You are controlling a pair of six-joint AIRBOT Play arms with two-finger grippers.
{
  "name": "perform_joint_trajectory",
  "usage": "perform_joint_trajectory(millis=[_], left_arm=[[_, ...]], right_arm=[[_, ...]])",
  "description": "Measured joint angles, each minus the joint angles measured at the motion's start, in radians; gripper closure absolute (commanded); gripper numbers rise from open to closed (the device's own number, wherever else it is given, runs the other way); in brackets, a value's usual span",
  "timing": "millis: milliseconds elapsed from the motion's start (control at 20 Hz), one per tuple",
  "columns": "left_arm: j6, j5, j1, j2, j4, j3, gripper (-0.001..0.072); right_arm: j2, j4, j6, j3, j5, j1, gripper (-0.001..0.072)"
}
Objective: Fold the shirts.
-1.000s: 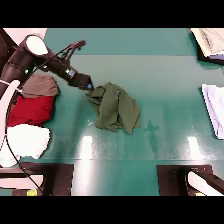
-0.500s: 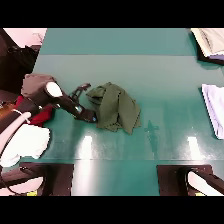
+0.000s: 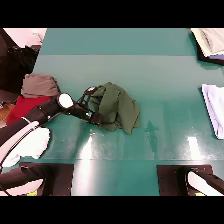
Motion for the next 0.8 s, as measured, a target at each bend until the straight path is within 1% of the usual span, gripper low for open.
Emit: perform_joint_trajectory(millis=[150, 250, 350, 400, 450, 500, 550, 800], left_arm=[[-0.011, -0.154, 0.052, 0.068, 0.072, 0.132, 0.0679], [-0.015, -0.243, 0.106, 0.139, 0.128, 0.244, 0.0679], [-0.018, -0.298, 0.16, 0.211, 0.175, 0.348, 0.0679], [-0.018, -0.315, 0.182, 0.242, 0.194, 0.391, 0.0679], [-0.018, -0.33, 0.201, 0.27, 0.216, 0.431, 0.0679], [-0.019, -0.344, 0.212, 0.29, 0.239, 0.463, 0.0679], [-0.019, -0.36, 0.222, 0.304, 0.264, 0.49, 0.0679], [-0.023, -0.437, 0.242, 0.33, 0.381, 0.542, 0.0679]], right_arm=[[-0.002, 0.003, 0.0, -0.002, 0.034, 0.0, 0.0692], [-0.017, 0.014, -0.002, -0.003, 0.082, 0.008, 0.0692], [-0.047, 0.026, -0.009, -0.003, 0.134, 0.033, 0.0688], [-0.069, 0.032, -0.014, -0.003, 0.158, 0.052, 0.0599], [-0.098, 0.039, -0.018, -0.003, 0.177, 0.078, 0.0389], [-0.129, 0.044, -0.022, -0.003, 0.194, 0.107, 0.0206], [-0.168, 0.048, -0.025, -0.003, 0.206, 0.141, 0.0145], [-0.418, 0.058, -0.047, -0.003, 0.232, 0.312, 0.0146]])
